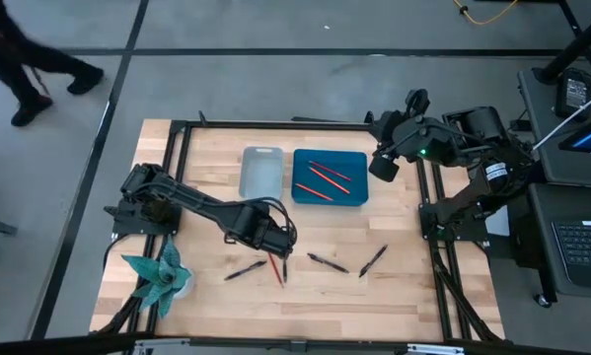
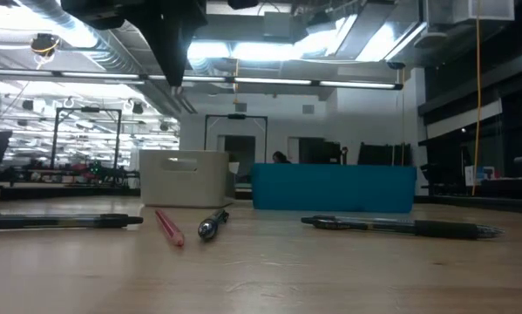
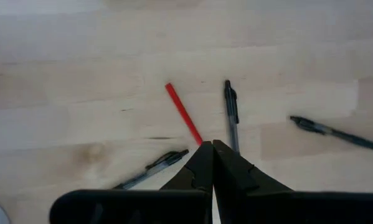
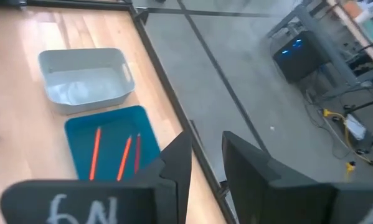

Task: Sort pens & pencils
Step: Put the red pencil into the blue bin

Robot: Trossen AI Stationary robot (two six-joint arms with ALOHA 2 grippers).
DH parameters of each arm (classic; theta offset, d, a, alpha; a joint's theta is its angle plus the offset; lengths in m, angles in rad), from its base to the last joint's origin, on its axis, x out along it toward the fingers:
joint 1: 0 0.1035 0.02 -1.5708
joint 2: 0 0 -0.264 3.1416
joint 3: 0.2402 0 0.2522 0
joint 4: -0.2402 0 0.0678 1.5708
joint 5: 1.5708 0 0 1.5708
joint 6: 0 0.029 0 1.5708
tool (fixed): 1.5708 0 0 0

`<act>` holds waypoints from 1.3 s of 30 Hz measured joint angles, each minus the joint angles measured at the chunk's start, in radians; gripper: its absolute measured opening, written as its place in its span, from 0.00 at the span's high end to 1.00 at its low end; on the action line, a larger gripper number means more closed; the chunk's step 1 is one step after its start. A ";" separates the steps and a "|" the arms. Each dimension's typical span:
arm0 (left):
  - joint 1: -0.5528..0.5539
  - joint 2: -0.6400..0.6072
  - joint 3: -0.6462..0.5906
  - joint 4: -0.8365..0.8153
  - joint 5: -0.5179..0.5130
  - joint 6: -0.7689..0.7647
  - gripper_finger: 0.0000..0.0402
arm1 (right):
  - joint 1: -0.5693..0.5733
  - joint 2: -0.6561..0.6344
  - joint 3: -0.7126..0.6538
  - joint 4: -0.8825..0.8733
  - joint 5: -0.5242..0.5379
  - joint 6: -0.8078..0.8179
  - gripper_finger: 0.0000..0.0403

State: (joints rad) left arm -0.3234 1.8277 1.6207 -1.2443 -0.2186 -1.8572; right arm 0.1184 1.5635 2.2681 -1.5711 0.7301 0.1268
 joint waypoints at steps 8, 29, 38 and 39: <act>-0.007 0.001 0.000 0.021 -0.007 -0.103 0.90 | 0.000 0.000 0.000 0.000 -0.044 0.000 0.77; 0.037 0.163 0.000 0.063 0.128 -0.152 0.81 | 0.000 0.000 0.000 0.000 -0.071 0.003 0.77; 0.040 0.163 -0.030 0.085 0.128 -0.230 0.81 | 0.000 0.000 0.000 0.000 -0.095 0.011 0.77; 0.039 0.163 -0.037 0.098 0.128 -0.232 0.81 | 0.000 0.000 0.000 0.000 -0.106 0.011 0.77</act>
State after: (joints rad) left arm -0.2847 1.9907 1.5834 -1.1462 -0.0902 -2.0893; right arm 0.1188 1.5635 2.2681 -1.5711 0.6238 0.1375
